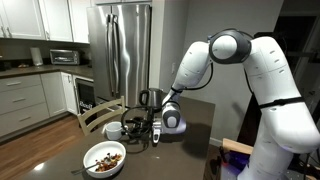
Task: Pour the contents of the mug into the bowl
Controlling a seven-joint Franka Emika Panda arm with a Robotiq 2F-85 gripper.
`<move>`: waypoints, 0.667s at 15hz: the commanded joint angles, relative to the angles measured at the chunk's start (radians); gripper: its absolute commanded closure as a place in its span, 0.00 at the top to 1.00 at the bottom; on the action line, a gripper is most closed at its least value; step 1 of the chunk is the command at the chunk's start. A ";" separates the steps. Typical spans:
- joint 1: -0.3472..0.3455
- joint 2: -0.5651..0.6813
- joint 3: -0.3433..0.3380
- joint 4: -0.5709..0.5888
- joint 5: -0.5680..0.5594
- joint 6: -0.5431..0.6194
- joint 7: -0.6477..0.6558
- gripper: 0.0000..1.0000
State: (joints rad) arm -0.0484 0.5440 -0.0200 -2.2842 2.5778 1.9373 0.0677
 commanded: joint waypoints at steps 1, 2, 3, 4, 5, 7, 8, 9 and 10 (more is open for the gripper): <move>-0.005 0.004 -0.008 -0.004 -0.022 0.021 0.026 1.00; -0.004 0.004 -0.009 -0.004 -0.022 0.024 0.028 1.00; -0.004 0.004 -0.010 -0.004 -0.023 0.027 0.031 1.00; -0.004 0.004 -0.010 -0.003 -0.023 0.029 0.032 1.00; -0.004 0.004 -0.011 -0.003 -0.023 0.031 0.033 1.00; -0.004 0.004 -0.011 -0.001 -0.024 0.035 0.036 1.00; -0.003 0.004 -0.011 -0.001 -0.024 0.038 0.037 1.00; -0.004 0.004 -0.011 -0.001 -0.025 0.041 0.038 1.00; -0.003 0.003 -0.011 -0.001 -0.023 0.044 0.038 1.00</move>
State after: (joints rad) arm -0.0485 0.5424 -0.0269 -2.2839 2.5778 1.9588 0.0875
